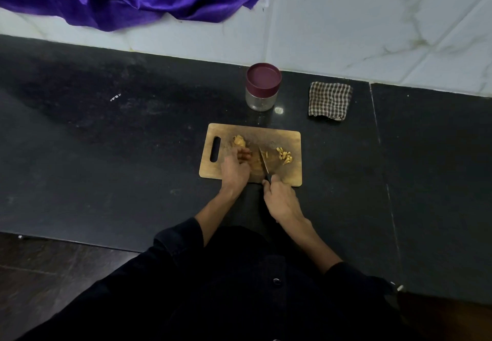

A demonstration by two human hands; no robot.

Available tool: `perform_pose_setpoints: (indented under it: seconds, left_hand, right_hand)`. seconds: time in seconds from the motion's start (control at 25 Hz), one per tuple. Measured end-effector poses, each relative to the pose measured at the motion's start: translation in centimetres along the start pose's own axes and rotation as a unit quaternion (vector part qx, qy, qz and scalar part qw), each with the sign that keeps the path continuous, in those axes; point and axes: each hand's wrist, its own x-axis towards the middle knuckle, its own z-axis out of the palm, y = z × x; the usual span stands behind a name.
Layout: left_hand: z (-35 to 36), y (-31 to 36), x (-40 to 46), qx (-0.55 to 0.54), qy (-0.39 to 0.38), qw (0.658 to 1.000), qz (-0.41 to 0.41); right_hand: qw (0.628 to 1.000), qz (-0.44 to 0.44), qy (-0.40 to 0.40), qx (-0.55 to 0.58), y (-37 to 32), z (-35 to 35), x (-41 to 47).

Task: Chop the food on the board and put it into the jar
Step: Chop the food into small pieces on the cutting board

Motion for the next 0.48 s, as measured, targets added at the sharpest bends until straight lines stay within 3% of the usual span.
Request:
perform_pose_setpoints:
  seconds: [0.12,0.48]
  left_hand:
    - [-0.2,-0.5,-0.1,0.006,0.010,1.000,0.000]
    - [-0.1,-0.4,-0.1,0.059,-0.014,0.998,0.036]
  right_hand:
    - [1.000,-0.011,-0.018,-0.023,-0.5,0.4,0.1]
    - [0.997,0.063,0.030,-0.016,1.3,-1.4,0.7]
